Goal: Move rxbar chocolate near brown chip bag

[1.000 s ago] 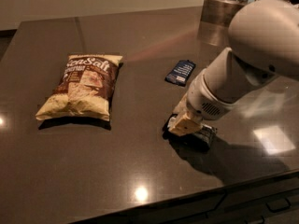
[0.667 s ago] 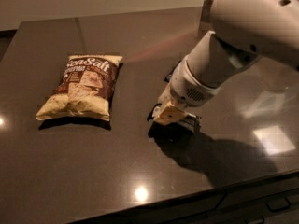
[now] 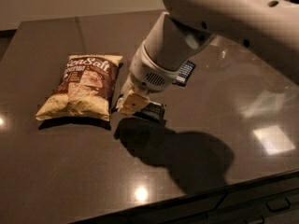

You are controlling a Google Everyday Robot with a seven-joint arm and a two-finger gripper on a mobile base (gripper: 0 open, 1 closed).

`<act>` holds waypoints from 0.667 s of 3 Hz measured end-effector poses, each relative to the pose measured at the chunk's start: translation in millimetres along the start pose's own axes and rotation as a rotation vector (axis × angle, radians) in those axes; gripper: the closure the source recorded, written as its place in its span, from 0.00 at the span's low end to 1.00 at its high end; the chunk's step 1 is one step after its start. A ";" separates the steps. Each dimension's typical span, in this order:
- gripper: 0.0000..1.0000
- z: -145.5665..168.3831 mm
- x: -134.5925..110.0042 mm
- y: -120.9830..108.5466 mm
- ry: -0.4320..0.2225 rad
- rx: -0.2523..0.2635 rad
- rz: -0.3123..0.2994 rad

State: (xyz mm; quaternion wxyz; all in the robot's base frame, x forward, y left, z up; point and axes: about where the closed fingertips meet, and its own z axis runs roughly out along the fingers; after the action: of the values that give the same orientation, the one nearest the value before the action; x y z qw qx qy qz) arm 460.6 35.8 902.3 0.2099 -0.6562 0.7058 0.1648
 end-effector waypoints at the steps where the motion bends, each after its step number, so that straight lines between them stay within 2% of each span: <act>1: 0.83 8.0 -19.9 -6.2 -0.036 -0.016 -0.028; 2: 0.59 13.2 -31.1 -10.4 -0.068 -0.024 -0.046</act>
Offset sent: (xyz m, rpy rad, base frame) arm 0.0216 0.0439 0.0053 0.1044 -0.0108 0.0741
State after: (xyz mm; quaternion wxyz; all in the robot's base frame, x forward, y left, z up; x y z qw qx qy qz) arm 473.5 68.3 907.3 0.2298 -0.6688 0.6809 0.1905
